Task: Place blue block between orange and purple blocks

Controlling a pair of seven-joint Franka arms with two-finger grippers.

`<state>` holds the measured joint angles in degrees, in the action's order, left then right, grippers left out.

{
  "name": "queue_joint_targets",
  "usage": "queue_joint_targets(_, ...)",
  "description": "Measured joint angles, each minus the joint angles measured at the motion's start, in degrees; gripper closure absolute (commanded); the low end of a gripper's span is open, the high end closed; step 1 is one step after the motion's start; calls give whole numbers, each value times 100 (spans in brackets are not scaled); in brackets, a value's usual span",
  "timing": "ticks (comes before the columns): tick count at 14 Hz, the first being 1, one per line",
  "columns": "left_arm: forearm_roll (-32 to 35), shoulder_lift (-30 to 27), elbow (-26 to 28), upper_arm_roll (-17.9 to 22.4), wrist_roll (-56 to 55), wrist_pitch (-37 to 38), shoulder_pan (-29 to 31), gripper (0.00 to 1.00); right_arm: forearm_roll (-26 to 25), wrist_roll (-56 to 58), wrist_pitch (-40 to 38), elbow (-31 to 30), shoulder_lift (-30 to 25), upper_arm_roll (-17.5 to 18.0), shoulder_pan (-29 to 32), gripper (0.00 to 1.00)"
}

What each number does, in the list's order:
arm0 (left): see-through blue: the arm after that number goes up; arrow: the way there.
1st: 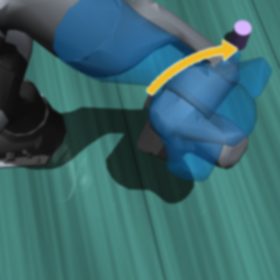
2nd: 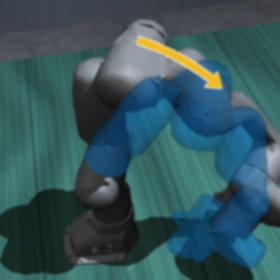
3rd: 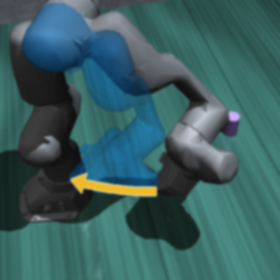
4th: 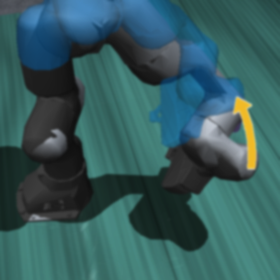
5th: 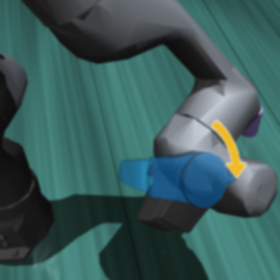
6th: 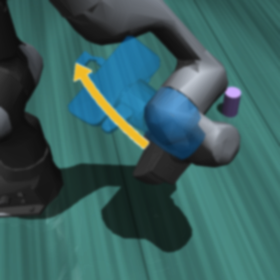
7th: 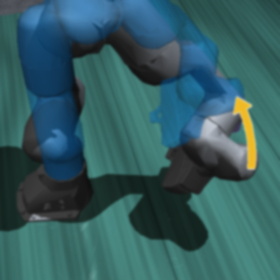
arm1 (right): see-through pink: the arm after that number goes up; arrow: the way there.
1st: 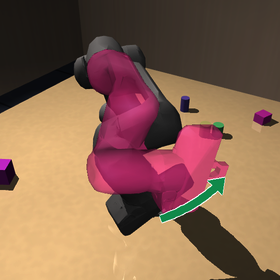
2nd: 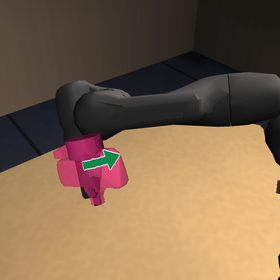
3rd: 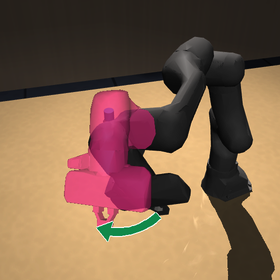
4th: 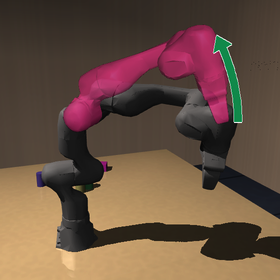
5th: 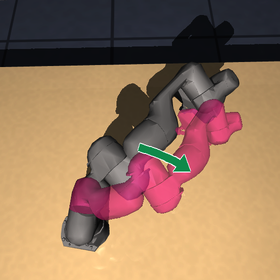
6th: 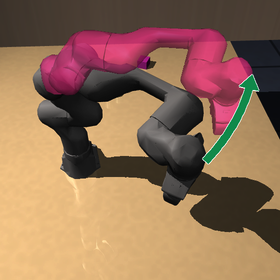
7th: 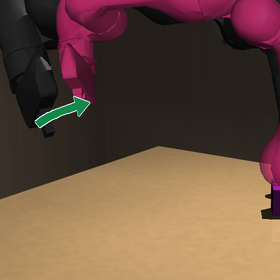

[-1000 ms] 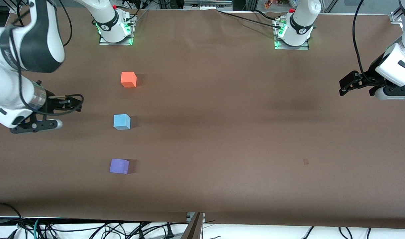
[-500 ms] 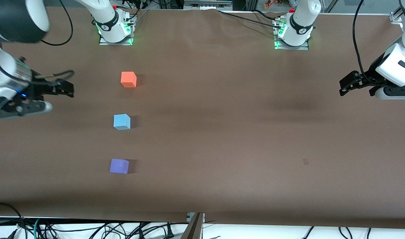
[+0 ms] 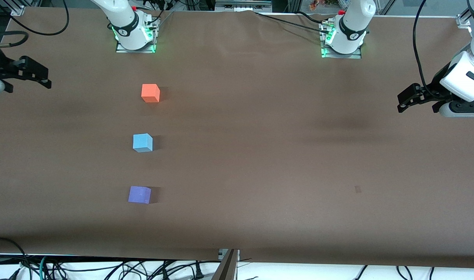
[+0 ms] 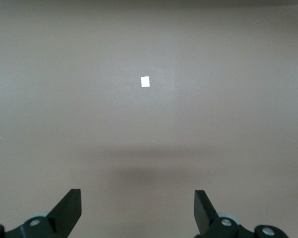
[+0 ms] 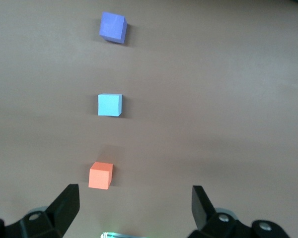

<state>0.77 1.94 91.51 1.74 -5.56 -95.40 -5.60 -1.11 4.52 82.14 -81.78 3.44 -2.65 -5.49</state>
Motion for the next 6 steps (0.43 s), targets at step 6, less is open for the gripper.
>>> queue_joint_targets(6,0,1,0,4,0,0,0,0,0,-351,35,-208,78,88,49,0)
